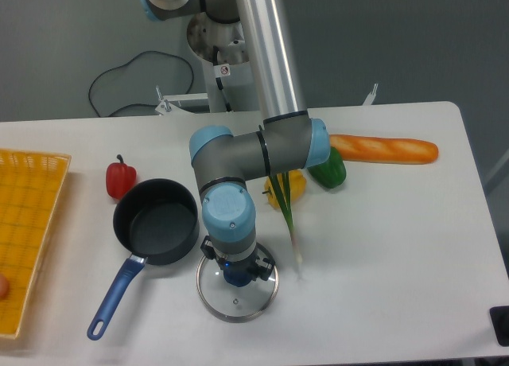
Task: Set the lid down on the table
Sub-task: 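Lower the glass lid flat onto the table beside the saucepan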
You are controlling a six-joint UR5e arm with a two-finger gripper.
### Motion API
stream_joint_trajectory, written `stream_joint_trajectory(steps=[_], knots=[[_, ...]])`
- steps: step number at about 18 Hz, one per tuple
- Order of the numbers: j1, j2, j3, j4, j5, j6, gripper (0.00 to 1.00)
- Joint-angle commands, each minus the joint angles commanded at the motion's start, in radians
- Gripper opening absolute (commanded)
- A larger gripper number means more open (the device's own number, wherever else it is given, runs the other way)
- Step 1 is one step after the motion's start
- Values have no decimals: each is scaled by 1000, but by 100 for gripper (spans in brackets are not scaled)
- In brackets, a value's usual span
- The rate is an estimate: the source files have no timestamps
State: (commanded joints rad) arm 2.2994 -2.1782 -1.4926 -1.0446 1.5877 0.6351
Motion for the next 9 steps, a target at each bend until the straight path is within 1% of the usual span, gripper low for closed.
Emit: stream_joint_trajectory(steps=[3, 5, 9], knots=[[0, 0, 0, 0, 0, 0, 72], [0, 0, -2, 0, 2, 0, 72], [0, -3, 0, 2, 2, 2, 83]])
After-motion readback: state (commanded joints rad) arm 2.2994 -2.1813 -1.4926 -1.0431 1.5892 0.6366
